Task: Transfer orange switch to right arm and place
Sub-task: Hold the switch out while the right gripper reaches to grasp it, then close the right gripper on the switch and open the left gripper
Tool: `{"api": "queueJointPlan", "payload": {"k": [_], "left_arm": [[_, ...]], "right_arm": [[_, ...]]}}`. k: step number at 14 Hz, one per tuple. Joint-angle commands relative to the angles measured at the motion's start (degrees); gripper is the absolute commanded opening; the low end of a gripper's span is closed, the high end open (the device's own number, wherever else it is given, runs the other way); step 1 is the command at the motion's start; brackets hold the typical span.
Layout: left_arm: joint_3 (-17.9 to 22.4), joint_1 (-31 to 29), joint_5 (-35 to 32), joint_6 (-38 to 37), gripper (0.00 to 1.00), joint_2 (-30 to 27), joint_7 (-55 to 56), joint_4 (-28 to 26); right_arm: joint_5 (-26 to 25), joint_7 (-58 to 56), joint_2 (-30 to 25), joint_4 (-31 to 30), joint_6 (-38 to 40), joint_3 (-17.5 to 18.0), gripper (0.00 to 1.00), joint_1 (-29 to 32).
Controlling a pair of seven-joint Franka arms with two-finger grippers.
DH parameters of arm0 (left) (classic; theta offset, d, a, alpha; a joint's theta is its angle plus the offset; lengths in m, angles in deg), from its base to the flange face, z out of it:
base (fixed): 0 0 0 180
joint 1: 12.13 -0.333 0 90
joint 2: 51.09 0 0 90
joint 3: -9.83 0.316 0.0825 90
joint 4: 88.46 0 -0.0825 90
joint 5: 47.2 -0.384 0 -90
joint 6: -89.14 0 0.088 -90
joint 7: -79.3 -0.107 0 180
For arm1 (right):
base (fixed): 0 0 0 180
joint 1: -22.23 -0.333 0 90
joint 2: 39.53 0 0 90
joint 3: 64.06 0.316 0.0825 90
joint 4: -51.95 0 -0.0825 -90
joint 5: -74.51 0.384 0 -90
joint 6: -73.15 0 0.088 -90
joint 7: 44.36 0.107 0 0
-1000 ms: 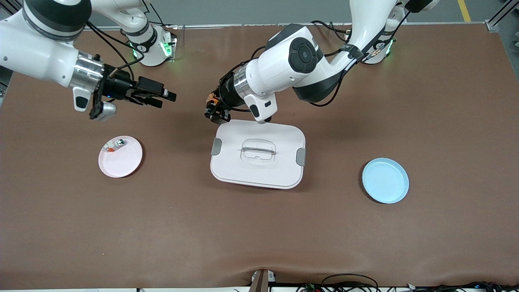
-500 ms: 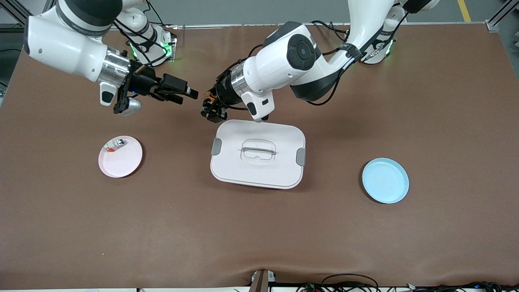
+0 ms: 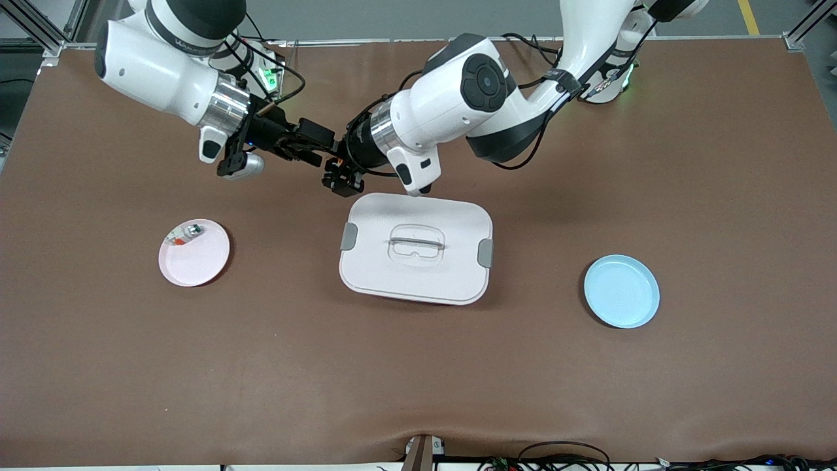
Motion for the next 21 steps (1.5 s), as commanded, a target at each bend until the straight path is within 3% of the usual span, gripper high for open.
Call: {"api": "queueJointPlan", "payload": {"k": [1,7,8,11,15,16,18,19,21], "left_arm": [[0.55,1.11,0.64,0.40,0.00,1.11,0.76,2.07],[0.55,1.11,0.64,0.48,0.00,1.11,0.76,2.07],[0.64,1.11,0.64,0.49,0.00,1.11,0.76,2.07],[0.64,1.02,0.64,0.40,0.00,1.02,0.76,2.07],[0.64,0.93,0.64,0.40,0.00,1.02,0.76,2.07],[0.64,0.85,0.64,0.40,0.00,0.93,0.76,2.07],[0.56,0.58,0.73,0.40,0.00,0.76,0.76,2.07],[0.55,0.49,0.73,0.48,0.01,0.67,0.76,2.07],[0.55,0.32,0.73,0.49,0.13,0.49,0.76,2.07]], "right_arm": [[-1.33,0.73,-1.81,-1.68,-0.78,-0.29,1.00,-0.48],[-3.98,0.73,-1.73,-1.59,-0.60,-0.29,1.00,-0.48],[-4.07,0.73,-1.73,-1.59,-0.60,-0.29,0.95,-0.57],[-4.34,0.73,-1.64,-1.50,-0.95,-0.29,0.60,-1.19],[-4.78,0.73,-1.64,-1.50,-0.95,-0.29,0.42,-1.36],[-4.78,0.73,-1.64,-1.50,-1.30,-0.21,0.33,-1.45],[-4.78,0.73,-1.64,-1.50,-1.83,-0.03,0.04,-1.63],[-4.78,0.64,-1.55,-1.42,-1.83,-0.03,0.00,-1.63],[-4.78,0.73,-1.55,-1.41,-1.66,-0.03,0.00,-1.63]]}}
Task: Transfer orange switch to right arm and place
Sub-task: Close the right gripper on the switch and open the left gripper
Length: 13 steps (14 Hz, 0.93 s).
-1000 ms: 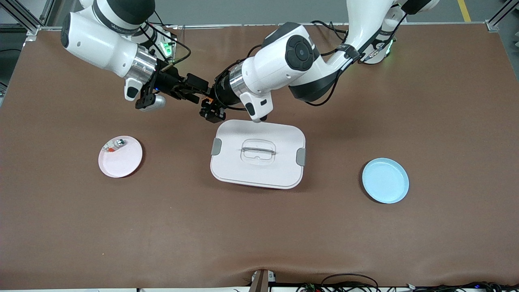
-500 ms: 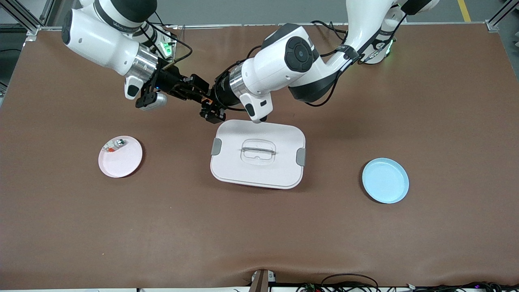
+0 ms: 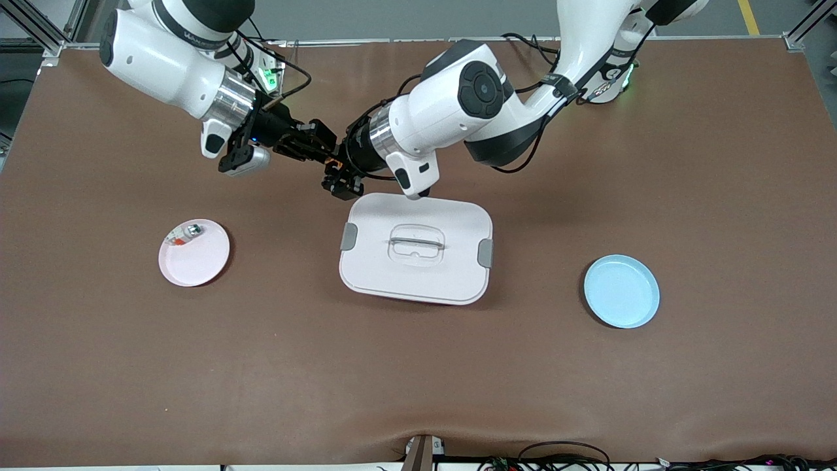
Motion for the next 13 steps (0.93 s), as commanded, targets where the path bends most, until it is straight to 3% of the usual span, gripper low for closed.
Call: {"api": "queueJointPlan", "payload": {"k": [1,3,4,6,10,13], "left_arm": [[0.37,-0.03,0.73,0.33,0.17,-0.25,0.76,1.68],[0.37,-0.38,0.73,0.33,0.17,-0.25,0.76,1.68],[0.37,-0.38,0.73,0.33,0.30,-0.34,0.76,1.68],[0.46,-0.56,0.64,0.24,1.00,-0.52,0.67,1.68],[0.55,-2.40,0.03,-1.33,1.00,-2.53,0.58,1.51],[1.16,-5.82,-0.15,-5.98,1.00,-4.82,-0.03,1.42]], "right_arm": [[-1.16,0.75,-1.11,-1.36,-0.06,-0.09,0.00,-0.67],[-1.16,0.66,-1.02,-1.10,0.03,-0.09,0.00,-0.67],[-1.25,0.49,-1.02,-1.01,0.29,-0.09,0.00,-0.67],[-2.90,0.57,-1.02,-0.83,0.38,-0.09,0.00,-0.67],[-6.87,-0.65,0.03,0.83,0.82,-0.17,0.00,-0.59],[-11.00,-10.12,0.65,1.19,1.86,-0.35,0.00,0.20]]}}
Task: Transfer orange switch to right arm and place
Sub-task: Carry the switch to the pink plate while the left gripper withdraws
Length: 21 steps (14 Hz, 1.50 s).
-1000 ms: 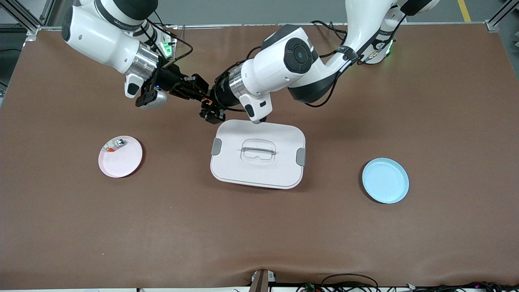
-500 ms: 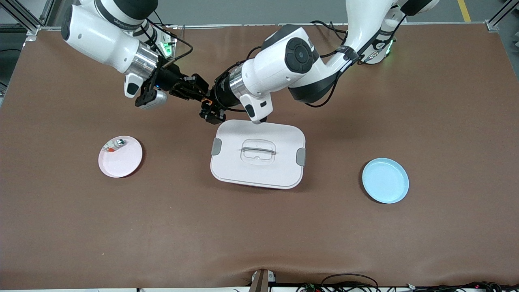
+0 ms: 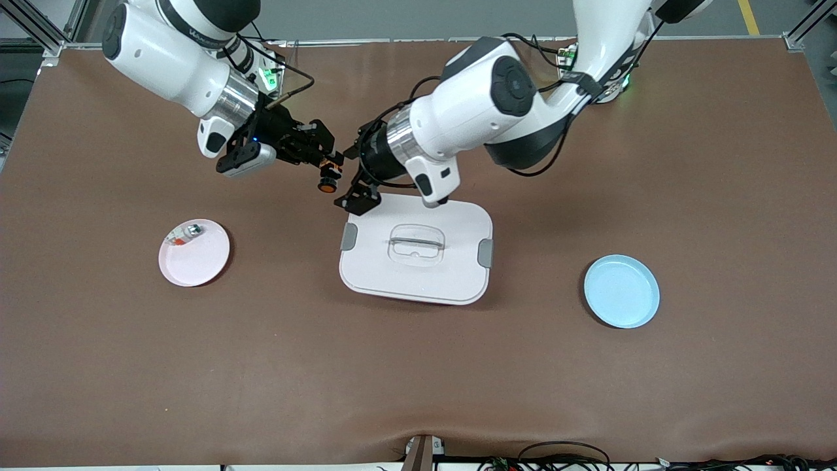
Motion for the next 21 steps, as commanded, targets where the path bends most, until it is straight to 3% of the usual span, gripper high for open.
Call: {"api": "queueJointPlan", "payload": {"k": [1,5,7,12,17,21], "left_arm": [[0.91,-3.32,-1.54,-5.43,1.00,-3.31,-0.99,-0.48],[0.73,-7.80,-9.19,-14.22,1.00,-7.35,-10.72,-0.57],[0.73,-10.44,-11.12,-17.91,1.00,-9.98,-19.23,-0.74],[0.82,-17.99,-16.74,-26.17,1.00,-12.54,-36.30,-1.45],[0.91,-23.09,-29.22,-34.53,1.00,-13.07,-49.92,-1.53],[0.91,-28.10,-31.69,-40.34,1.00,-13.07,-67.49,-1.71]], "right_arm": [[-2.58,-7.01,0.42,0.93,2.45,-0.53,0.00,0.73],[-11.27,-20.71,0.42,1.19,6.23,-0.62,0.00,4.07],[-17.32,-35.00,0.42,1.19,9.21,-0.62,0.00,7.84],[-26.65,-60.60,0.24,0.93,13.97,-0.62,0.00,16.89],[-30.26,-80.47,0.24,-0.39,14.77,-0.70,0.00,24.11],[-34.21,-88.50,0.42,-1.88,13.63,-0.71,0.00,28.50]]}}
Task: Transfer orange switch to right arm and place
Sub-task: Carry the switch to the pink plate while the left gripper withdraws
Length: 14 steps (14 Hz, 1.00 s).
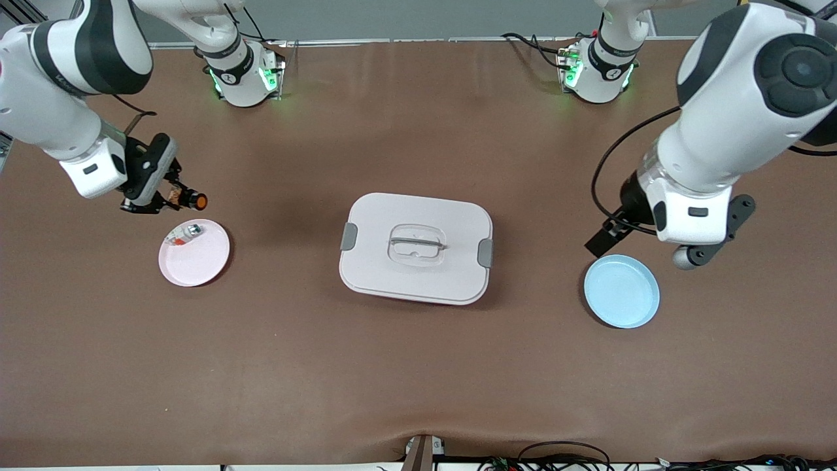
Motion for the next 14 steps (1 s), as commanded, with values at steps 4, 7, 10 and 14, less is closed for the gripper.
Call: {"api": "queueJointPlan", "payload": {"k": [4,7,10,14], "left_arm": [[-0.15,-6.22,-2.37,-2.54,1.00,-1.94,-18.84,-1.69],[-0.15,-7.63,-2.89,-2.98,1.00,-3.25,-26.05,-2.13],[-0.42,-9.74,-2.81,-3.68,1.00,-5.19,-32.81,-2.66],[-0.50,-10.80,-2.72,-3.77,1.00,-7.39,-37.14,-4.59]], "right_arm": [[-7.08,-4.82,1.14,-2.73,-4.88,0.95,0.00,3.28],[-7.08,-7.64,4.39,-2.82,-8.13,1.04,0.00,5.13],[-7.08,-9.84,8.25,-2.91,-11.90,1.04,0.00,6.44],[-7.08,-10.11,12.91,-2.91,-16.48,1.04,0.00,8.03]]}}
